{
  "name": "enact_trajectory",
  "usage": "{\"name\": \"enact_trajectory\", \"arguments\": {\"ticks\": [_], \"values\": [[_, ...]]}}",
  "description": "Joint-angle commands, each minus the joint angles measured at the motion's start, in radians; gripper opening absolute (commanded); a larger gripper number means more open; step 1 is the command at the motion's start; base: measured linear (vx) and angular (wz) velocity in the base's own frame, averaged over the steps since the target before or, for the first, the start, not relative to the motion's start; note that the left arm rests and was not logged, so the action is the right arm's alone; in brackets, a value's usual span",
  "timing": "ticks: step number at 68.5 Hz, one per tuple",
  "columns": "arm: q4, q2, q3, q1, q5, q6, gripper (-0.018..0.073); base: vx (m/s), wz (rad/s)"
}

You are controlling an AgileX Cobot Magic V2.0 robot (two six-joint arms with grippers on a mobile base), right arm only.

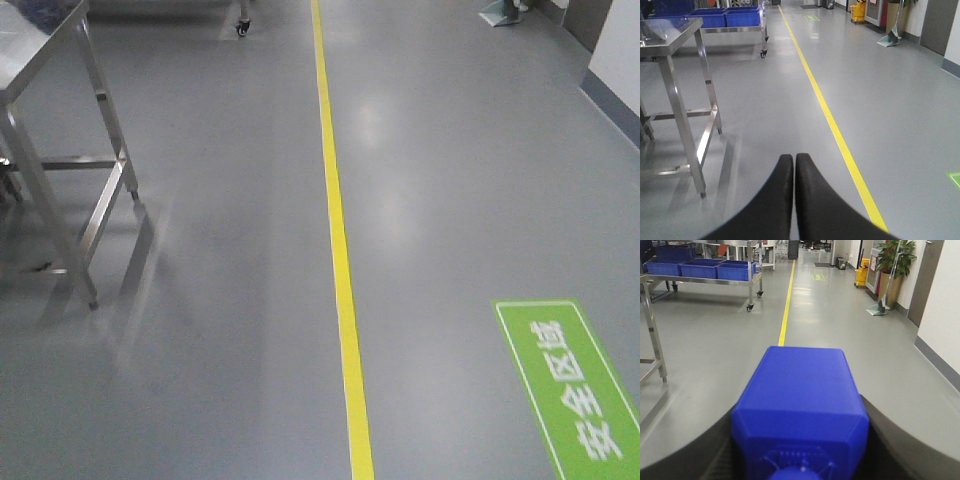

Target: Pour parts from conveyor to right shelf

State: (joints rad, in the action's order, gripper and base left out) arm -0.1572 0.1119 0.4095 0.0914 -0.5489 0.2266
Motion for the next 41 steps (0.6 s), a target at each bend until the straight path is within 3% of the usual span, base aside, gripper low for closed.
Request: {"name": "enact_trajectory", "arguments": {"ticks": [1,41], "values": [[-0.003,0.014,0.028,0.006,0.083,0.006,-0.0008,0.80,0.04],[-0.003,0.014,0.028,0.006,0.083,0.006,-0.0008,0.79,0.05]]}}
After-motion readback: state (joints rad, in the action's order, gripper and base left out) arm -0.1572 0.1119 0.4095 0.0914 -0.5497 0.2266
